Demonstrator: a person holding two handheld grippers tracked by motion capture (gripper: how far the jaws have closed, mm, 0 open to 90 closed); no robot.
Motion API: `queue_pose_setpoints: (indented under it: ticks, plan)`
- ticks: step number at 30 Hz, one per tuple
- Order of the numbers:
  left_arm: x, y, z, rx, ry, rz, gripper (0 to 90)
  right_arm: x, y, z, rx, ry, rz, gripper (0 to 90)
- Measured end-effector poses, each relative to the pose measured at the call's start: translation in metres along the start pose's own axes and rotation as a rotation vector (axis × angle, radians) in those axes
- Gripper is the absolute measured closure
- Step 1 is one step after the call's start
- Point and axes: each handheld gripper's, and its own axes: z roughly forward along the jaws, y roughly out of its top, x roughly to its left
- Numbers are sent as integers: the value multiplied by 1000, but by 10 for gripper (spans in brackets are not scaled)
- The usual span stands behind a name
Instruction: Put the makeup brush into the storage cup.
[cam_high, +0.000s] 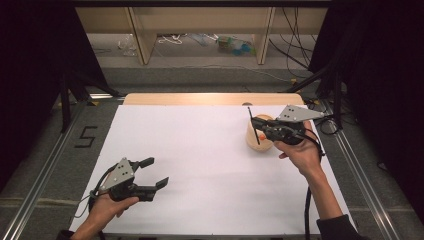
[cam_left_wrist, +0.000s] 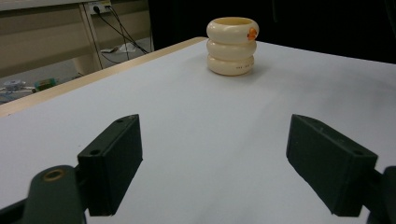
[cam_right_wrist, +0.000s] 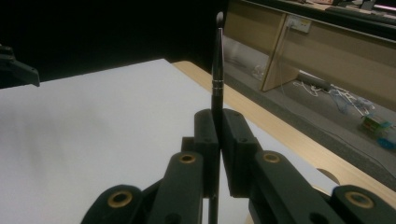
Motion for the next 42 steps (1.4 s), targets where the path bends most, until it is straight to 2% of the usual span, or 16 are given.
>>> queue_pose_setpoints:
  ticks: [7,10,11,14,15,19,29,31,36,42]
  plan:
    - [-1,0,0,8,2,-6,183,-12,-1,-2,-16,-34,21,854]
    - [0,0,0,-3,-2,-2,183,-20,-1,-4,-27,-47,50,854]
    - [0,0,0,8,2,0,183,-25,-1,-5,-49,-66,43,854]
    - [1,0,0,8,-1,16,183,-28,-1,-4,-52,-73,47,854]
    - [0,0,0,4,3,-8,182,-30,-1,-4,-47,-82,45,854]
    - [0,0,0,5,3,-2,183,-38,0,1,-58,-100,67,854]
    - [0,0,-1,2,1,-2,183,-49,1,10,-61,-127,74,854]
    - [1,1,-1,1,1,-3,183,-52,0,13,-69,-142,64,854]
    - [0,0,0,1,1,-4,183,-57,0,14,-81,-153,83,854]
    - [0,0,0,2,1,-4,183,-62,-4,18,-70,-161,87,854]
